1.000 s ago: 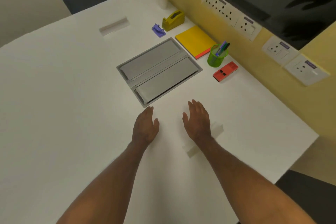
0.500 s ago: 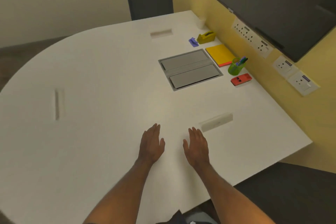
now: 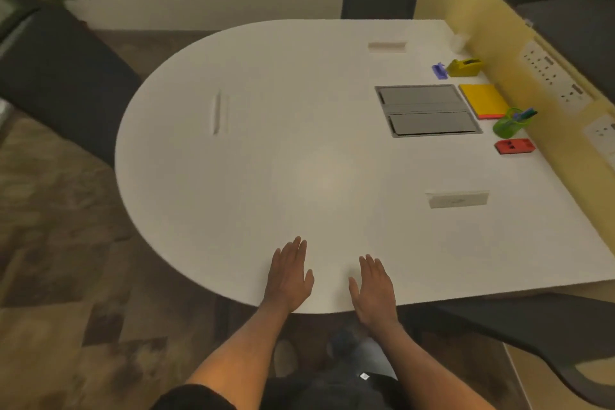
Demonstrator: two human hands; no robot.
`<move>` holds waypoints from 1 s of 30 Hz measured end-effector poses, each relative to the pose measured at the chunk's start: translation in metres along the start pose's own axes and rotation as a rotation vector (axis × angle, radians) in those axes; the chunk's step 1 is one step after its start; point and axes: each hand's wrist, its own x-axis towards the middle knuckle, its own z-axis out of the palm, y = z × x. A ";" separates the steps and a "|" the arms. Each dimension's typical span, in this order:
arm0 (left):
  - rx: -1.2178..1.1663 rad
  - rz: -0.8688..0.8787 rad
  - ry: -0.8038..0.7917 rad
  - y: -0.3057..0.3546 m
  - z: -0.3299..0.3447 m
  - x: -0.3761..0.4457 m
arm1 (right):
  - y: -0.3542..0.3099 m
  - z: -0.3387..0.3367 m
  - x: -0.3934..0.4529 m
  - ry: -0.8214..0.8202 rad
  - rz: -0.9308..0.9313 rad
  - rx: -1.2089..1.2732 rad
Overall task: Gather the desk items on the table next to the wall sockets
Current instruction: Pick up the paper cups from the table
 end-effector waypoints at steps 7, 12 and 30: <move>-0.040 -0.193 0.008 -0.032 0.016 -0.070 | -0.036 0.027 -0.030 -0.117 -0.201 -0.124; -0.089 -0.338 0.028 -0.050 0.019 -0.104 | -0.064 0.033 -0.030 -0.165 -0.342 -0.144; -0.141 -0.780 0.201 -0.244 -0.018 -0.199 | -0.306 0.105 -0.032 -0.238 -0.748 -0.276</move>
